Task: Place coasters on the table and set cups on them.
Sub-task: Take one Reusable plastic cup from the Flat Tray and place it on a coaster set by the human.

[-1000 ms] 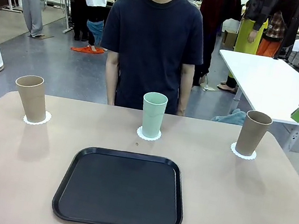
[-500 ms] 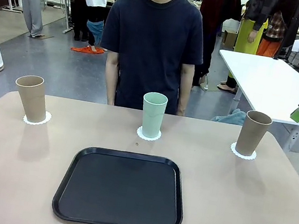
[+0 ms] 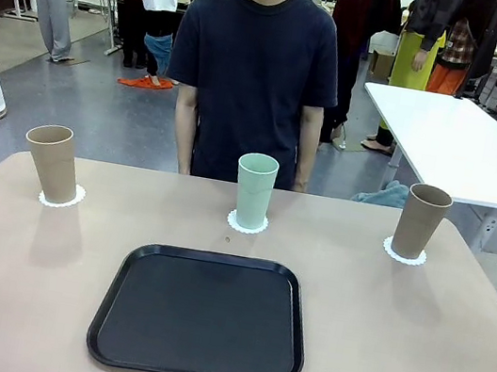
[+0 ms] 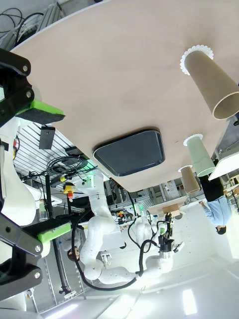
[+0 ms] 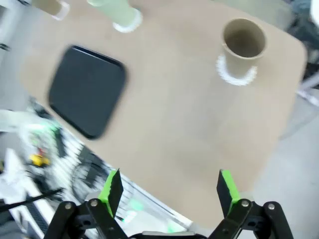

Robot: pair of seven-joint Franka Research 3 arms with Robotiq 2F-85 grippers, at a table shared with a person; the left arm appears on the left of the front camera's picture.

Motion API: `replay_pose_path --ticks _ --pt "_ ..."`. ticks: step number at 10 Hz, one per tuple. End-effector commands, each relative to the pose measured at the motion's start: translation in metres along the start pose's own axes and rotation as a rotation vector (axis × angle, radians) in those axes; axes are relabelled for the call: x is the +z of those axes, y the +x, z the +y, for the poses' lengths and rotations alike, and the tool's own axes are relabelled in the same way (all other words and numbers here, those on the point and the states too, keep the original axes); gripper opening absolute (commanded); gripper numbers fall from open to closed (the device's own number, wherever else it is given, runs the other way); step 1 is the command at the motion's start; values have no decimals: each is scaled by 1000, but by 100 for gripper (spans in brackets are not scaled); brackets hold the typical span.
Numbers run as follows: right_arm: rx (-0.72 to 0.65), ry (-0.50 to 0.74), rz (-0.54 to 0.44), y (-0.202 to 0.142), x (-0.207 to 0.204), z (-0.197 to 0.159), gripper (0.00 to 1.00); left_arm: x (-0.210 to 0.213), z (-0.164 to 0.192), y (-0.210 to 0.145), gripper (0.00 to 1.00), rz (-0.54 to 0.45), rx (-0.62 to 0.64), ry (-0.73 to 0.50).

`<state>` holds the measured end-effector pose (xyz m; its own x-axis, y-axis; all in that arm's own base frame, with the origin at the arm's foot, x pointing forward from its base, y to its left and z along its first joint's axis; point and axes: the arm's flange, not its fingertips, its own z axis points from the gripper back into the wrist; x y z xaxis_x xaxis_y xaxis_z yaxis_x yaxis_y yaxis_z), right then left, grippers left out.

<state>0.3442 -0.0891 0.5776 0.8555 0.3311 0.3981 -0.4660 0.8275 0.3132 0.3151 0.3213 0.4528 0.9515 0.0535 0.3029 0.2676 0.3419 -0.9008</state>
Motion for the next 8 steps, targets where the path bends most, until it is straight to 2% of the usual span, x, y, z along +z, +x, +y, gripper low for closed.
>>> replay_pose_path --ticks 1,2,4,5,7,8 --pt "-121 419 -251 -29 9 -26 100 2 -3 -1 100 -1 -4 -5" --pt "-175 473 -344 -49 14 -47 100 2 -3 -1 100 -1 -4 -5" --pt "-304 607 -414 -97 10 -83 100 2 -3 -1 100 -1 -4 -5" --pt "-351 616 -448 -118 10 -95 100 2 -3 -1 100 -1 -4 -5" --pt "-420 640 -486 -155 9 -114 100 2 -3 -1 100 -1 -4 -5" --pt "-415 654 -439 -163 9 -119 100 2 -3 -1 100 -1 -4 -5"
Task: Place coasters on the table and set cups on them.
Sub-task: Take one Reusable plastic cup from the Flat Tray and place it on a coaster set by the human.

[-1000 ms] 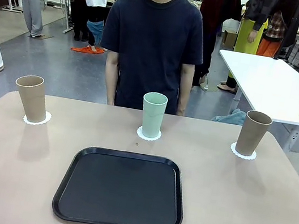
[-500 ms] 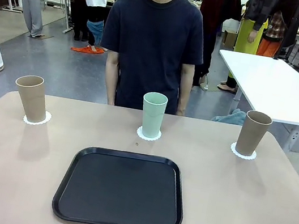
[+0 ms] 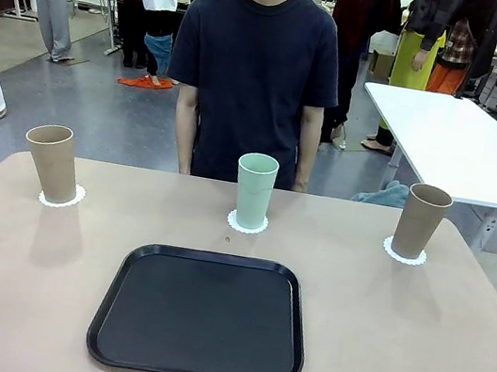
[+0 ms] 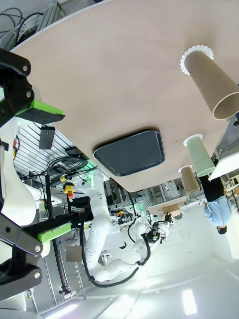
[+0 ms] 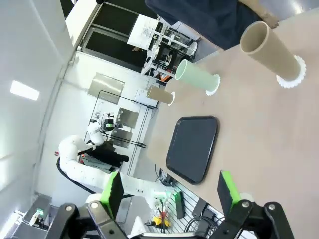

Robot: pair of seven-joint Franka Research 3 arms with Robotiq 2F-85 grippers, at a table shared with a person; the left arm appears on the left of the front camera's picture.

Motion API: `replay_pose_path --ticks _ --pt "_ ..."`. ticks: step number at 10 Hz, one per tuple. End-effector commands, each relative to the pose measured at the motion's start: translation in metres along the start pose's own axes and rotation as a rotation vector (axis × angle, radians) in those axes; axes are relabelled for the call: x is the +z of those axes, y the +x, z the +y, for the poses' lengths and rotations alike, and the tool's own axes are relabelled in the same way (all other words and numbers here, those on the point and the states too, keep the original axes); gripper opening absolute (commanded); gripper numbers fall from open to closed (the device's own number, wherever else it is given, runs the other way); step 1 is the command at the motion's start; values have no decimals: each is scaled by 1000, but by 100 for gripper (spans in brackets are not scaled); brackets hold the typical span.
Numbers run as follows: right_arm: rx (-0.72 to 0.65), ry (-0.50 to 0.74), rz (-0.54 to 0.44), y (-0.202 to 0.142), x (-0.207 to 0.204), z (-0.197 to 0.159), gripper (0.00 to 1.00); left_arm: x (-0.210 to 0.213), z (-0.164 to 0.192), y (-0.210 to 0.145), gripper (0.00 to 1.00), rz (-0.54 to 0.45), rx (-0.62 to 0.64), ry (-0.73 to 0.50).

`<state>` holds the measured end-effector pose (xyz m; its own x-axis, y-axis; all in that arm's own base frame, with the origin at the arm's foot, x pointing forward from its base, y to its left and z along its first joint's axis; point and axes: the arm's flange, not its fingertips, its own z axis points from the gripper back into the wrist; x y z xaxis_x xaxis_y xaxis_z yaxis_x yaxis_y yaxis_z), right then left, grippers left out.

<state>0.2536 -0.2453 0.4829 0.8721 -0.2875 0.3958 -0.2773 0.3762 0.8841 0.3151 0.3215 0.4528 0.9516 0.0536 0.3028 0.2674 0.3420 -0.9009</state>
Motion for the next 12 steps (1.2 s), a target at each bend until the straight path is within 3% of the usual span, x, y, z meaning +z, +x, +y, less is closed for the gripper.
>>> replay_pose_path --ticks 1,2,12 --pt "5 1 129 6 -3 -2 100 2 -3 -1 100 -1 -4 -5" --pt "0 0 0 0 0 0 100 2 -3 -1 100 -1 -4 -5" --pt "0 0 0 0 0 0 100 2 -3 -1 100 -1 -4 -5"
